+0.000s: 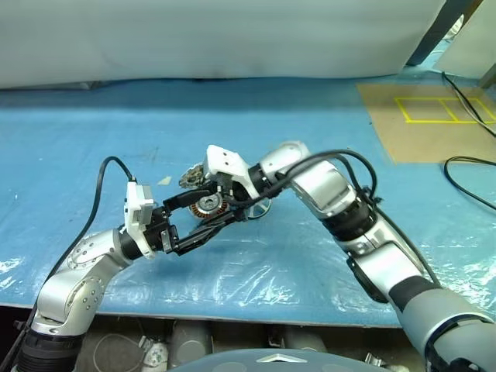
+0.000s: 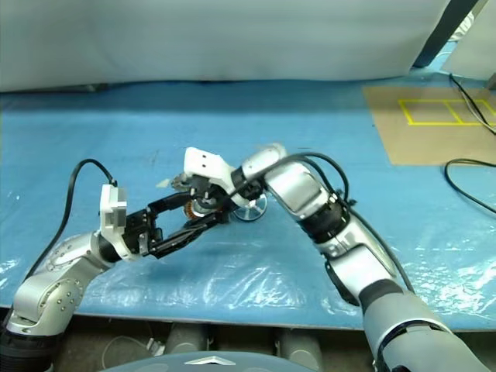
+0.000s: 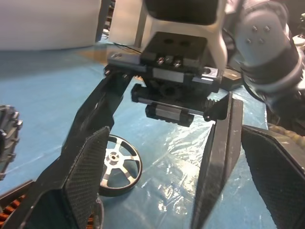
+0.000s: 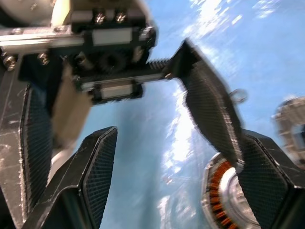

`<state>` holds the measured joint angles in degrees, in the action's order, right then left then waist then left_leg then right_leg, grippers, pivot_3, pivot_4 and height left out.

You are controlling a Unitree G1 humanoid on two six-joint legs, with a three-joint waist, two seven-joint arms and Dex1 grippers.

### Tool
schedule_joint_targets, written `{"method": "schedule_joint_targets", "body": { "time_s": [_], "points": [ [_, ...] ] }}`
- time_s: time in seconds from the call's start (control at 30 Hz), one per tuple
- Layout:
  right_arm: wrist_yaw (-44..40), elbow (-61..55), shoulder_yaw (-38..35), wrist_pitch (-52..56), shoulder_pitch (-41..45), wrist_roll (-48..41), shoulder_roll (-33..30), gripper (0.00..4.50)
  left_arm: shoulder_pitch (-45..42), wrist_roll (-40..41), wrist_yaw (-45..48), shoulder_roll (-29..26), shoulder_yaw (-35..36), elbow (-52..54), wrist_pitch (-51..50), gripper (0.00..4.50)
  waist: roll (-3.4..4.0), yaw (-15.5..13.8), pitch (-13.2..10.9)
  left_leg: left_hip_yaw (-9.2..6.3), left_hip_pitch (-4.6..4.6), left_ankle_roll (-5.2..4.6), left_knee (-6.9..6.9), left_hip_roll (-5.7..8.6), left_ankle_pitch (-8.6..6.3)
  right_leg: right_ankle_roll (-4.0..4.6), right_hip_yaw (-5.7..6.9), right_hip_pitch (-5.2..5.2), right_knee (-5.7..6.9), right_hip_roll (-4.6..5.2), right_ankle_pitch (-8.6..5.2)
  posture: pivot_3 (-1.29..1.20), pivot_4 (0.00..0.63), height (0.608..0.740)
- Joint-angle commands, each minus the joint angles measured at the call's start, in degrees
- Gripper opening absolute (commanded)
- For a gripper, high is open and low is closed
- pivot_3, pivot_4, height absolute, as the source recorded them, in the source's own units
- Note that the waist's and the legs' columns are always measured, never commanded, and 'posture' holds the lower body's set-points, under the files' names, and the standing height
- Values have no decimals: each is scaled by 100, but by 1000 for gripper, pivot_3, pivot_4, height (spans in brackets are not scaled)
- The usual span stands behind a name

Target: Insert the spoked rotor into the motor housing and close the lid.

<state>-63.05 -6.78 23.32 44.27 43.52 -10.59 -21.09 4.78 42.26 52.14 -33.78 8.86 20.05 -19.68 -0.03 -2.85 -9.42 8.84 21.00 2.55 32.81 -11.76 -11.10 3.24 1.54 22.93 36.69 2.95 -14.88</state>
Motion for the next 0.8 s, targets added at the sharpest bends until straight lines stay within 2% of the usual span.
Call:
{"method": "schedule_joint_targets", "body": {
  "time_s": [0.03,0.13,0.23,0.3,0.47,0.53,0.8],
  "points": [
    [922,387,-1056,-333,-829,599,-1117,3894,297,-131,-234,-392,1387,-925,171,4500,-7,-67,-5,7,3,0,3,8,0,-14,0,-13,-8,-4,-3,0,150,740],
    [1767,552,-1176,-278,-1408,825,-998,3894,101,-192,-128,-433,1293,-1059,136,4500,-8,-102,-8,21,-4,0,-6,18,0,-22,-13,-33,-53,-6,-10,0,150,740],
    [2166,495,-1441,46,-1671,765,-666,3894,-159,-227,-46,-445,1212,-1170,69,4500,-7,-44,-8,19,-21,-2,-2,0,0,-2,-16,-20,-29,-9,-5,0,150,740],
    [2204,275,-1474,51,-1790,695,-597,3894,-276,-244,-8,-463,1205,-1264,70,4500,-7,-11,-7,18,-15,-2,2,4,1,1,-30,0,-11,-7,-6,0,150,740],
    [2300,-409,-2769,1101,-1542,-708,104,3894,-262,-283,44,-451,1192,-1279,75,4500,-7,22,-8,21,-10,-3,-1,2,1,1,-28,5,-14,-9,-6,0,150,740],
    [2266,-630,-3204,1204,-1425,-1213,253,3894,-240,-486,-63,-389,1152,-1338,231,4500,-8,5,-8,22,-10,-3,-2,1,1,3,-28,5,-13,-9,-7,0,150,740],
    [2164,-904,-3277,695,-1268,-1741,101,3894,-495,-1375,-379,4,885,-1864,1075,4500,-8,-76,-7,51,-7,-3,-1,3,1,3,-27,2,-15,-5,-7,0,150,740]
  ]
}}
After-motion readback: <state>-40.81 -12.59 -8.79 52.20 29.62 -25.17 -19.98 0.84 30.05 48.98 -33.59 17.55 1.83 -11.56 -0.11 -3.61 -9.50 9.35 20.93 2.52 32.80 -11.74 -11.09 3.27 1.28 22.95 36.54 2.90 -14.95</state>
